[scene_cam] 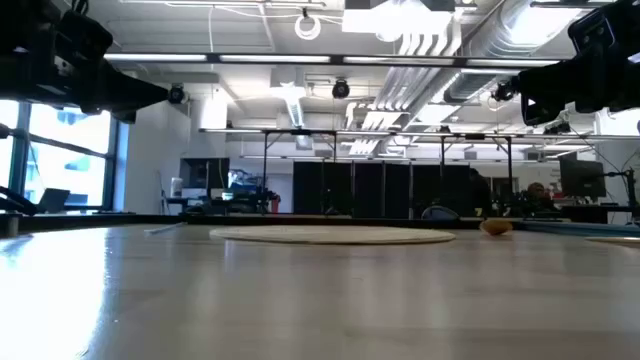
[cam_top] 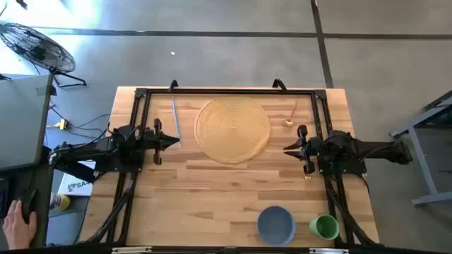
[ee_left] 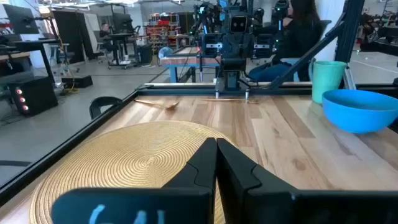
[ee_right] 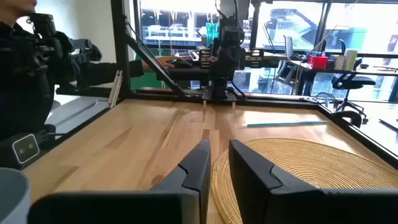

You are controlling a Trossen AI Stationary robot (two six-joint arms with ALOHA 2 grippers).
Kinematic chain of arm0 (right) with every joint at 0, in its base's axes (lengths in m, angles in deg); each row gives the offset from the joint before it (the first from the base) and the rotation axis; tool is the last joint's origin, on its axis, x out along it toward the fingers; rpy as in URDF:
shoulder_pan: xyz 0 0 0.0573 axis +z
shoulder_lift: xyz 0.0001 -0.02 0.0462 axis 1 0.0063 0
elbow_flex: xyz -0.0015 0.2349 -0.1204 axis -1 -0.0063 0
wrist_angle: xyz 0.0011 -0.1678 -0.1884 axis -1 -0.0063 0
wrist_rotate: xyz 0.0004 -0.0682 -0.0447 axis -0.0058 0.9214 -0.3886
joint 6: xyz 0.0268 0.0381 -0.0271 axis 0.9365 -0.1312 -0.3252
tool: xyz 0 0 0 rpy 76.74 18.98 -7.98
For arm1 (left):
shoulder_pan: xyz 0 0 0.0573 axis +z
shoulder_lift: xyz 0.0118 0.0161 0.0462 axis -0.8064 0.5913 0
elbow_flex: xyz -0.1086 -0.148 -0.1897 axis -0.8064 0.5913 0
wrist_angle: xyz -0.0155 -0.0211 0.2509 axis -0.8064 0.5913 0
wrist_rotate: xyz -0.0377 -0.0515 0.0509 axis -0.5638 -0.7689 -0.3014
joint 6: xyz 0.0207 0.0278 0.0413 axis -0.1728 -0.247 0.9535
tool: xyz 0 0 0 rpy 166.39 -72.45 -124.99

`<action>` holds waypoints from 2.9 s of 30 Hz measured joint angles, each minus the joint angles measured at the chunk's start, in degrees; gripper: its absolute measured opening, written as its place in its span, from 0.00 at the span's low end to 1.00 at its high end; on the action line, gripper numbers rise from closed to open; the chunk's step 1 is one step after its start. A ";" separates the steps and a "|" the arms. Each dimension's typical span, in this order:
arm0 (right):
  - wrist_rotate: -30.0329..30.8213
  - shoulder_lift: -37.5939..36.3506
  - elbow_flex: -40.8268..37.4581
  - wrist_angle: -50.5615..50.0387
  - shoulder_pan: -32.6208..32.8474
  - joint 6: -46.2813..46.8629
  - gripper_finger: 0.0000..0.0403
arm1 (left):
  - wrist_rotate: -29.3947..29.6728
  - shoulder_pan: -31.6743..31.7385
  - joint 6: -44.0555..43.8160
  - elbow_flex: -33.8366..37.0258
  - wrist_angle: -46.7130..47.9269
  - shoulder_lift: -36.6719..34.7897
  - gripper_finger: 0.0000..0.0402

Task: Pick & Place Utensil

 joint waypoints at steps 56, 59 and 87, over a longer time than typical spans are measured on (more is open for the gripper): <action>0.24 0.00 0.00 2.81 0.00 -1.00 0.13 | -0.04 0.00 0.01 0.00 0.02 -0.02 0.00; 0.04 0.00 0.00 4.62 0.00 2.82 0.13 | -0.04 0.00 0.02 0.00 0.02 -0.02 0.00; 24.47 29.76 2.99 30.49 17.50 25.20 0.01 | -0.06 -0.02 0.02 0.00 0.04 -0.02 0.00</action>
